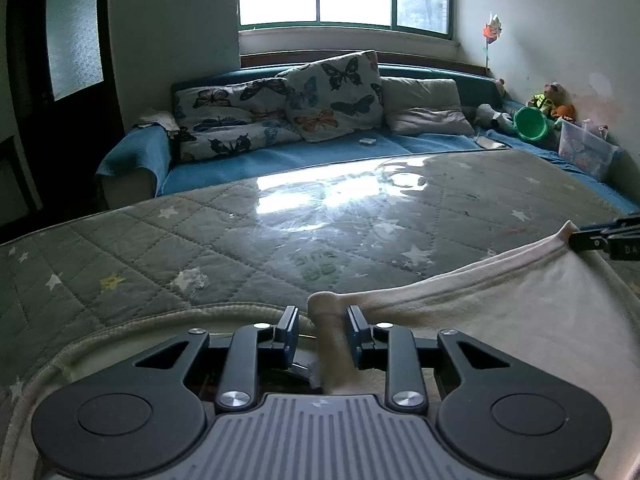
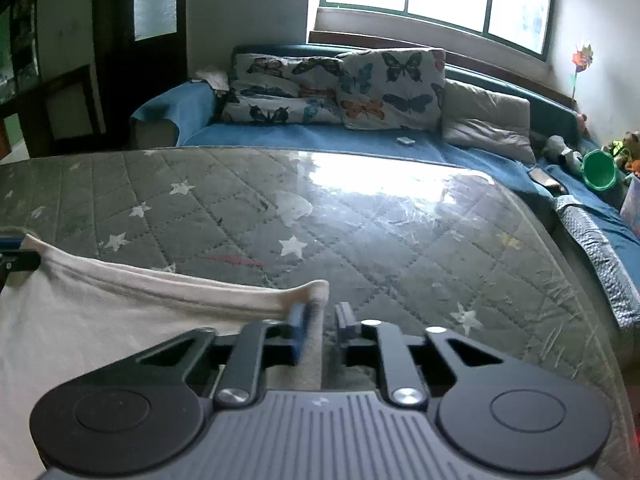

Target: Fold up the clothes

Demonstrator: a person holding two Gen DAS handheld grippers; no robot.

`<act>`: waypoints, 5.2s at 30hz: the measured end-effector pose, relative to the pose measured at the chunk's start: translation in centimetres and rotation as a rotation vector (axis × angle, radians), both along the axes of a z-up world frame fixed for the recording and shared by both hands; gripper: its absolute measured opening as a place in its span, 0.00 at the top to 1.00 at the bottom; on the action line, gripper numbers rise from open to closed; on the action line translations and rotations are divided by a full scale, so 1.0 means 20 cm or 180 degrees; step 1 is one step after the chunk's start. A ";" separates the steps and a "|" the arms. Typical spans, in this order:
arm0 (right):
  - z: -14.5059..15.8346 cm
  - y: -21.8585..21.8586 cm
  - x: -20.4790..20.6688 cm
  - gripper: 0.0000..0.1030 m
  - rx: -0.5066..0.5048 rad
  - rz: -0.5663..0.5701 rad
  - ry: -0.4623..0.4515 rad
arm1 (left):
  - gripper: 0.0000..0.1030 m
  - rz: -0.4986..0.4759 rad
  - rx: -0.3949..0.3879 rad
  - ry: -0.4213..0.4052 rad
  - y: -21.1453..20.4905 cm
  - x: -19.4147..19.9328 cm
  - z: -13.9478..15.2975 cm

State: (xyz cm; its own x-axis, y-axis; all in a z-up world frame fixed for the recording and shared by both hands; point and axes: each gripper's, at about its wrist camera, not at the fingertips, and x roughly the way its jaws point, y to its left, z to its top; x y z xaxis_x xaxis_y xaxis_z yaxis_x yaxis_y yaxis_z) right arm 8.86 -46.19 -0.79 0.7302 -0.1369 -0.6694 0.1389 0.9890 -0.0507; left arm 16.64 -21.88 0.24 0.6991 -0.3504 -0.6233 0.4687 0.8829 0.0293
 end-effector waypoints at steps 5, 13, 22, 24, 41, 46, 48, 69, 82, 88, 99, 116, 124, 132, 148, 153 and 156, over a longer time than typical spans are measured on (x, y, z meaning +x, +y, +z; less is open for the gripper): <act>0.08 0.03 -0.05 0.70 -0.0035 0.0066 -0.0042 | 0.70 0.0038 0.0022 -0.0067 -0.01 -0.03 0.03; 0.18 0.16 -0.25 0.66 0.0002 0.0483 0.0059 | 0.57 0.0026 -0.0010 -0.0072 0.02 -0.14 0.09; 0.18 0.41 -0.68 0.50 0.0130 0.0981 0.0028 | 0.41 0.0318 -0.0176 -0.0063 0.28 -0.35 0.21; 0.16 0.47 -0.76 0.44 0.0122 0.1048 -0.0019 | 0.38 0.0380 -0.0201 -0.0064 0.34 -0.41 0.22; 0.00 0.61 -1.06 0.16 0.0035 0.0975 -0.0307 | 0.00 0.0923 -0.0271 -0.0133 0.72 -0.87 0.14; -0.01 0.61 -1.06 0.11 0.0030 0.0951 -0.0264 | 0.00 0.1094 -0.0400 -0.0040 0.82 -0.87 0.11; -0.02 0.61 -1.05 0.02 0.0028 0.0931 -0.0240 | 0.00 0.1149 -0.0458 -0.0007 0.86 -0.86 0.11; -0.05 0.58 -1.04 0.00 0.0157 0.0897 -0.0157 | 0.06 0.1687 -0.0757 0.0194 1.03 -0.73 0.03; -0.04 0.58 -1.04 0.00 0.0159 0.0897 -0.0153 | 0.58 0.1622 -0.0735 0.0172 0.99 -0.69 0.03; -0.04 0.58 -1.04 0.00 0.0161 0.0897 -0.0151 | 0.83 0.1633 -0.0856 0.0182 1.01 -0.70 0.04; -0.04 0.58 -1.04 0.00 0.0160 0.0894 -0.0157 | 0.86 0.0830 -0.1433 0.0059 0.83 -0.88 0.31; 0.11 0.62 -1.13 0.00 0.0539 0.1054 -0.0406 | 0.50 -0.0552 -0.1253 0.0038 0.28 -1.10 0.43; 0.17 0.67 -0.97 0.17 0.1087 0.1336 -0.0183 | 0.00 -0.0036 -0.0762 -0.0361 0.49 -1.14 0.36; 0.21 0.82 -0.80 0.47 0.1288 0.1678 0.0001 | 0.00 0.0372 -0.0723 -0.0298 0.66 -1.11 0.31; 0.08 1.00 -0.61 0.94 0.1246 0.1664 0.0430 | 0.00 0.0339 -0.0552 -0.0246 0.70 -1.16 0.27; 0.17 0.94 -0.67 0.98 0.1313 0.1600 0.0163 | 0.00 0.0236 -0.0548 -0.0187 0.68 -1.17 0.25; 0.24 0.88 -0.72 0.98 0.1307 0.1549 -0.0001 | 0.00 0.0140 -0.0541 -0.0108 0.64 -1.17 0.24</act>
State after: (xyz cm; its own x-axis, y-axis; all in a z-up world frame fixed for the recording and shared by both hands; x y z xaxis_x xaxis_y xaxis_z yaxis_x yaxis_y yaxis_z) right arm -5.55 -28.66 4.00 0.6444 0.4783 -0.5966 -0.3312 0.8778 0.3461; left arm -6.67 -9.07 5.11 0.7356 -0.4175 -0.5335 0.4309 0.8960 -0.1070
